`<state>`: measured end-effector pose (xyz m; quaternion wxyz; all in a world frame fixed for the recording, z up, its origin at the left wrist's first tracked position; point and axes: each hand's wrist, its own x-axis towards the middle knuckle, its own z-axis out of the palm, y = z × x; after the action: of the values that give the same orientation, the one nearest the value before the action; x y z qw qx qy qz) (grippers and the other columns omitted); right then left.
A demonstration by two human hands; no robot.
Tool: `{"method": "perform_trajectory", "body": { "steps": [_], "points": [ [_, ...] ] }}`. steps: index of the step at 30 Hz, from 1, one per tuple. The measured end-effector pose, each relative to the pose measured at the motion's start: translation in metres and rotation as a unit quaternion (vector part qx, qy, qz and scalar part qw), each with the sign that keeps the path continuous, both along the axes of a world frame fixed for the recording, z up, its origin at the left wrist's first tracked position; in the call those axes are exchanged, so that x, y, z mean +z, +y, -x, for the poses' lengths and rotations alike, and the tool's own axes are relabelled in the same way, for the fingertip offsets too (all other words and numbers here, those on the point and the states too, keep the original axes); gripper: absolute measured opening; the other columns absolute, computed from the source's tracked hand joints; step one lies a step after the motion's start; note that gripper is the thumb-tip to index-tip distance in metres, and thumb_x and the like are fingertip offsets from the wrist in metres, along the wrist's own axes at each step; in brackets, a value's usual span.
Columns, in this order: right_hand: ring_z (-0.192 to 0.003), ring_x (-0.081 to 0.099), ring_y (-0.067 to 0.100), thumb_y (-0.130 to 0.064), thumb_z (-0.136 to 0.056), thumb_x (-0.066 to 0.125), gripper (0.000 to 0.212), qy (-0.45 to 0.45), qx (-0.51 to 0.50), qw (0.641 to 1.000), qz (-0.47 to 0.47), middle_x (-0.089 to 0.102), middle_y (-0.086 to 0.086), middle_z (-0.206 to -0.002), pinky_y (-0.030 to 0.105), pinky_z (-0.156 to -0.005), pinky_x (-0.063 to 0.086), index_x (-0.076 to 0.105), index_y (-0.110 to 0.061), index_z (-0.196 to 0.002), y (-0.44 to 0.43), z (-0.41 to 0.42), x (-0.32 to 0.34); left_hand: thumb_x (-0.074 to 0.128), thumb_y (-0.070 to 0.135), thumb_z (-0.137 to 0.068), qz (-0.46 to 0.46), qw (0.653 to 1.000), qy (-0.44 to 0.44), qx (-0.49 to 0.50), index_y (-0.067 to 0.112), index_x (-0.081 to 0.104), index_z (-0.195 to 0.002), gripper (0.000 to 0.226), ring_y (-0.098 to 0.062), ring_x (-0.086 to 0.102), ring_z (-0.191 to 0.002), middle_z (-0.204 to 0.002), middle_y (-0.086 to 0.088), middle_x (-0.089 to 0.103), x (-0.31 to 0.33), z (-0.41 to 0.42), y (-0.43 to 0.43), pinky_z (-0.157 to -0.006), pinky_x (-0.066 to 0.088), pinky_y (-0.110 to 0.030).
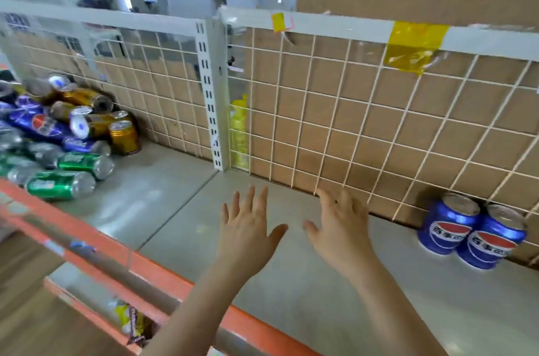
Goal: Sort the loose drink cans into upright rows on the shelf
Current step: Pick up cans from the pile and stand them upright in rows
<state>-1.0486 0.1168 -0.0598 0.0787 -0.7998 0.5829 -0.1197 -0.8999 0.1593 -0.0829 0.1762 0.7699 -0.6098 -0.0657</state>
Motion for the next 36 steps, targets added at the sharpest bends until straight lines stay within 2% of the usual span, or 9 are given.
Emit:
{"method": "perform_trajectory", "body": {
  "steps": [9,15,18,21,25,28,31,36],
  "points": [
    [-0.14,0.017,0.029,-0.05,-0.09,0.048,0.066,0.003,0.154,0.988,-0.013,0.02,0.009,-0.15,0.047,-0.112,0.02,0.023,-0.022,-0.144,0.049,-0.219,-0.01,0.039,0.054,-0.092,0.014,0.995,0.009,0.1,0.022,0.003,-0.149,0.074,-0.029,0.003,-0.145,-0.158,-0.006,0.0,-0.004,-0.191,0.079,-0.117,0.006,-0.038],
    [-0.141,0.014,0.028,-0.048,-0.09,0.048,0.063,0.0,0.214,0.977,-0.015,0.019,0.01,-0.151,0.048,-0.114,0.015,0.024,-0.024,-0.144,0.062,-0.305,-0.003,0.043,0.051,-0.092,0.054,0.988,0.006,0.146,0.022,0.013,-0.148,0.07,-0.023,0.018,-0.14,-0.154,-0.004,0.017,-0.001,-0.265,0.111,-0.111,0.018,-0.032],
    [-0.141,0.016,0.028,-0.048,-0.091,0.047,0.061,-0.008,0.227,0.974,-0.013,0.02,0.009,-0.15,0.048,-0.114,0.014,0.025,-0.023,-0.143,0.058,-0.336,0.002,0.044,0.049,-0.093,0.052,0.986,0.019,0.156,0.023,0.011,-0.148,0.07,-0.022,0.013,-0.142,-0.155,-0.003,0.013,0.003,-0.294,0.112,-0.113,0.015,-0.032],
    [-0.139,0.019,0.028,-0.047,-0.092,0.047,0.06,-0.013,0.235,0.972,-0.008,0.022,0.008,-0.149,0.047,-0.114,0.016,0.027,-0.024,-0.143,0.046,-0.365,0.001,0.046,0.048,-0.092,0.052,0.985,0.032,0.159,0.025,0.009,-0.149,0.071,-0.024,0.013,-0.143,-0.156,-0.003,0.011,0.005,-0.324,0.103,-0.113,0.019,-0.036],
    [-0.135,0.027,0.028,-0.046,-0.09,0.049,0.057,-0.02,0.232,0.973,0.0,0.027,0.007,-0.146,0.042,-0.111,0.021,0.032,-0.023,-0.139,0.019,-0.406,-0.003,0.049,0.044,-0.092,0.071,0.987,0.018,0.146,0.025,0.021,-0.146,0.064,-0.021,0.027,-0.137,-0.151,-0.001,0.022,0.01,-0.367,0.08,-0.106,0.027,-0.03],
    [-0.134,0.029,0.026,-0.046,-0.089,0.051,0.054,-0.038,0.227,0.973,-0.002,0.032,0.005,-0.141,0.042,-0.109,0.023,0.036,-0.024,-0.135,-0.008,-0.442,-0.006,0.051,0.043,-0.091,0.069,0.989,-0.002,0.128,0.025,0.026,-0.145,0.062,-0.021,0.035,-0.132,-0.147,0.001,0.029,0.015,-0.407,0.052,-0.103,0.032,-0.031],
    [-0.134,0.028,0.027,-0.046,-0.088,0.052,0.057,-0.042,0.21,0.977,-0.008,0.03,0.006,-0.143,0.044,-0.111,0.023,0.034,-0.024,-0.138,-0.042,-0.479,-0.004,0.049,0.045,-0.092,0.05,0.992,-0.007,0.117,0.023,0.026,-0.144,0.061,-0.022,0.036,-0.131,-0.146,0.001,0.03,0.024,-0.449,0.017,-0.102,0.037,-0.035],
    [-0.128,0.033,0.03,-0.045,-0.088,0.052,0.057,-0.067,0.173,0.982,-0.013,0.035,0.007,-0.139,0.046,-0.11,0.025,0.035,-0.025,-0.138,-0.094,-0.524,0.002,0.048,0.043,-0.093,0.043,0.994,-0.023,0.098,0.022,0.03,-0.142,0.057,-0.021,0.038,-0.128,-0.145,0.001,0.033,0.034,-0.504,-0.037,-0.099,0.038,-0.033]
  ]
}}
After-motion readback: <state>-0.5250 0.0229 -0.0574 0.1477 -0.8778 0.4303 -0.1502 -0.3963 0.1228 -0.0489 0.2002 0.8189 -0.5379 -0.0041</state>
